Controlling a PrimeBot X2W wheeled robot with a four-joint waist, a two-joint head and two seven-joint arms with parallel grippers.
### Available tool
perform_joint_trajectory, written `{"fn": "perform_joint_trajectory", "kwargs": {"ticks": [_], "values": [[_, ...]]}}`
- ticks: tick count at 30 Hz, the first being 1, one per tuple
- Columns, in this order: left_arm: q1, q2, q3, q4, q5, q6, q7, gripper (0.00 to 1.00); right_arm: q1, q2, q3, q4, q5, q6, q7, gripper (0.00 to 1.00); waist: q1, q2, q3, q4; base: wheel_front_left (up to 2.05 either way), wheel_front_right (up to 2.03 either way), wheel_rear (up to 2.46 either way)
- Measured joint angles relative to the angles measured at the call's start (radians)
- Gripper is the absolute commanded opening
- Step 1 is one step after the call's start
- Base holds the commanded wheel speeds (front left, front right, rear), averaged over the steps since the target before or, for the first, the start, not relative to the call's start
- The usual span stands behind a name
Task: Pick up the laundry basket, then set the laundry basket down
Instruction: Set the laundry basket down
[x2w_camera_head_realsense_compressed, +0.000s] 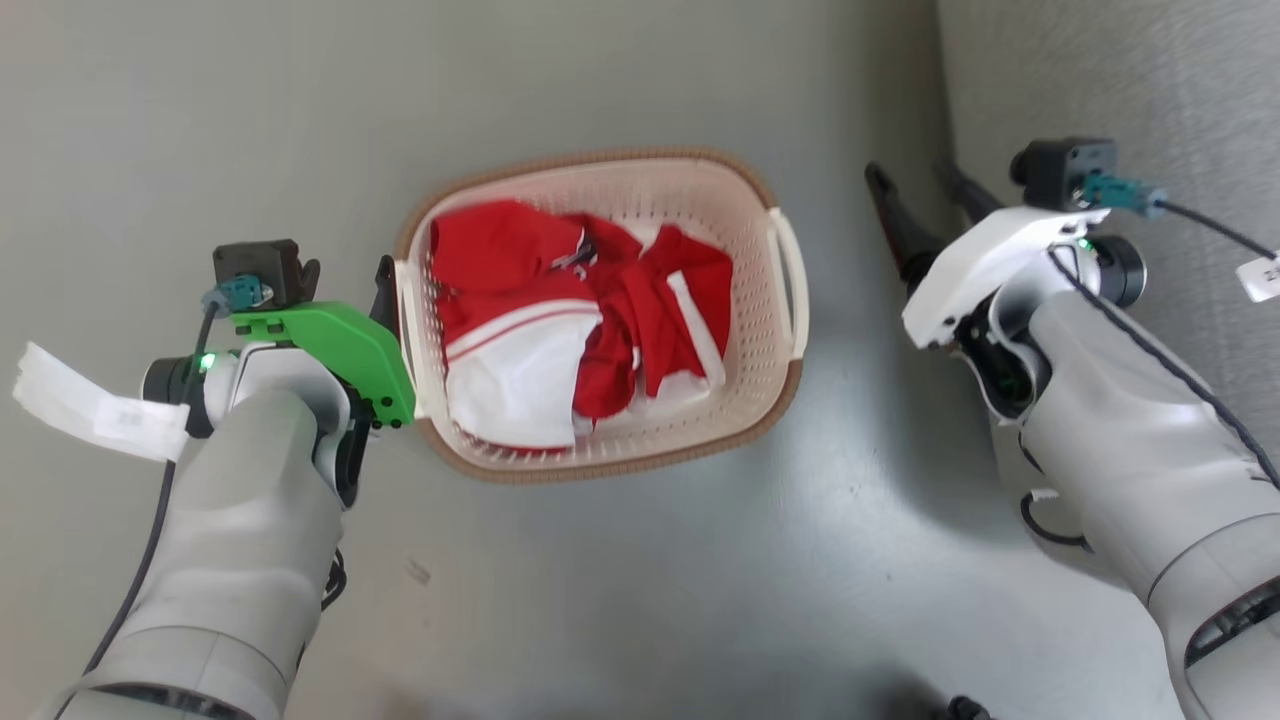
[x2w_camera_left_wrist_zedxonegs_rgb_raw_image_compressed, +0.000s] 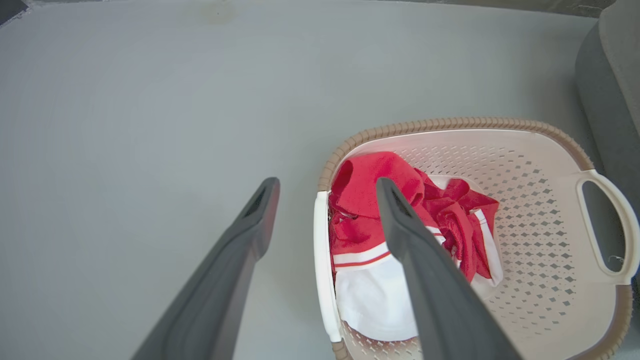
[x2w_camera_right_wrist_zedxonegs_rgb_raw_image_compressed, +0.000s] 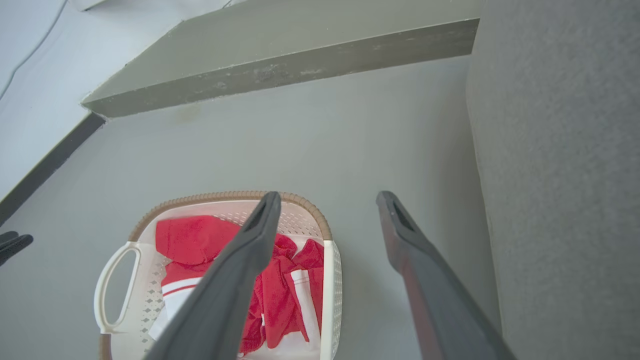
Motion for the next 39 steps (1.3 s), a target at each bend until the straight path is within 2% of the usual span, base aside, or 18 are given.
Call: {"fn": "perform_joint_trajectory", "kwargs": {"ticks": [5, 12, 16, 28, 39], "values": [[0.021, 0.001, 0.012, -0.054, 0.018, 0.028, -0.003, 1.0, 0.022, -0.013, -0.072, -0.095, -0.016, -0.022, 0.0, 1.0, 0.0, 0.0, -0.066, -0.01, 0.0, 0.0, 0.0], [0.036, 0.04, 0.08, -0.284, 0.037, 0.089, -0.003, 1.0, 0.083, -0.046, -0.161, -0.223, -0.086, -0.071, 0.0, 1.0, 0.0, 0.0, -0.143, -0.022, 0.0, 0.0, 0.0], [0.107, 0.053, 0.109, -0.401, 0.077, 0.118, -0.003, 1.0, 0.144, -0.058, -0.206, -0.288, -0.133, -0.1, 0.0, 1.0, 0.0, 0.0, -0.189, -0.026, 0.0, 0.0, 0.0], [0.302, 0.067, 0.142, -0.63, 0.172, 0.158, -0.003, 1.0, 0.278, -0.054, -0.283, -0.468, -0.263, -0.151, -0.001, 1.0, 0.0, 0.0, -0.299, -0.032, 0.0, 0.0, 0.0], [0.51, 0.07, 0.166, -0.781, 0.231, 0.174, -0.003, 1.0, 0.446, -0.041, -0.327, -0.568, -0.339, -0.173, -0.001, 1.0, 0.0, 0.0, -0.397, -0.038, 0.0, 0.0, 0.0]]}}
